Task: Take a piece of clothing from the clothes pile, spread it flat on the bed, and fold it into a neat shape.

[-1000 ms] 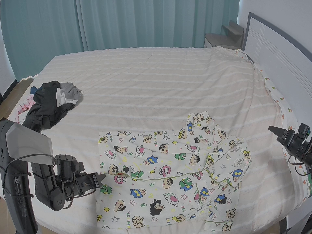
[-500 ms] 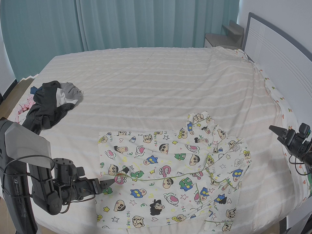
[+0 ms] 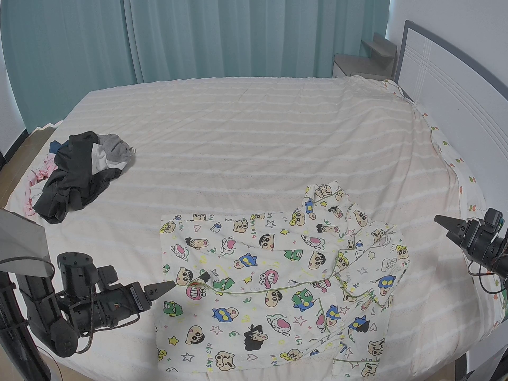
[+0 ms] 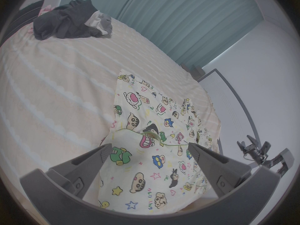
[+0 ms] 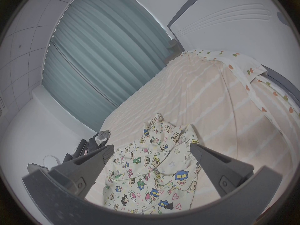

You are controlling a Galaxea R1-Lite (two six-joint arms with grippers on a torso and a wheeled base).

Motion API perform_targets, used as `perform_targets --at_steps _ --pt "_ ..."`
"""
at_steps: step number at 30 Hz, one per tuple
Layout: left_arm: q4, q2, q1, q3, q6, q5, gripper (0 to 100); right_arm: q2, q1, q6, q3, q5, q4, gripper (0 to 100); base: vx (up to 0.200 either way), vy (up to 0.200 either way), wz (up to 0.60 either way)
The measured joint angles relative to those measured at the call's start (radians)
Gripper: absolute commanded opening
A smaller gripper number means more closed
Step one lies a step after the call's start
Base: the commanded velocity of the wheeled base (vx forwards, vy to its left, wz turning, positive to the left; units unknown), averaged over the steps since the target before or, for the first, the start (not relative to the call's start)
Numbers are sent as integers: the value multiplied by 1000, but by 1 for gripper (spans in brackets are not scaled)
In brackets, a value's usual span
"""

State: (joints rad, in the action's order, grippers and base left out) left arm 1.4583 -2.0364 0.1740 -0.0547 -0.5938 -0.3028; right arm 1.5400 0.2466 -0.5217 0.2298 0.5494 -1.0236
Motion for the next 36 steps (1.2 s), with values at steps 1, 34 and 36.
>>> perform_targets --at_steps 1,34,36 --pt "-2 21 0 12 -11 0 100 1 -1 2 -4 3 0 100 -200 0 0" --pt "-4 188 30 37 -307 39 100 313 -270 240 -108 -21 -10 100 -115 0 0" --pt "-4 187 32 37 -314 39 100 363 -284 240 -83 -38 -11 100 0 0 0"
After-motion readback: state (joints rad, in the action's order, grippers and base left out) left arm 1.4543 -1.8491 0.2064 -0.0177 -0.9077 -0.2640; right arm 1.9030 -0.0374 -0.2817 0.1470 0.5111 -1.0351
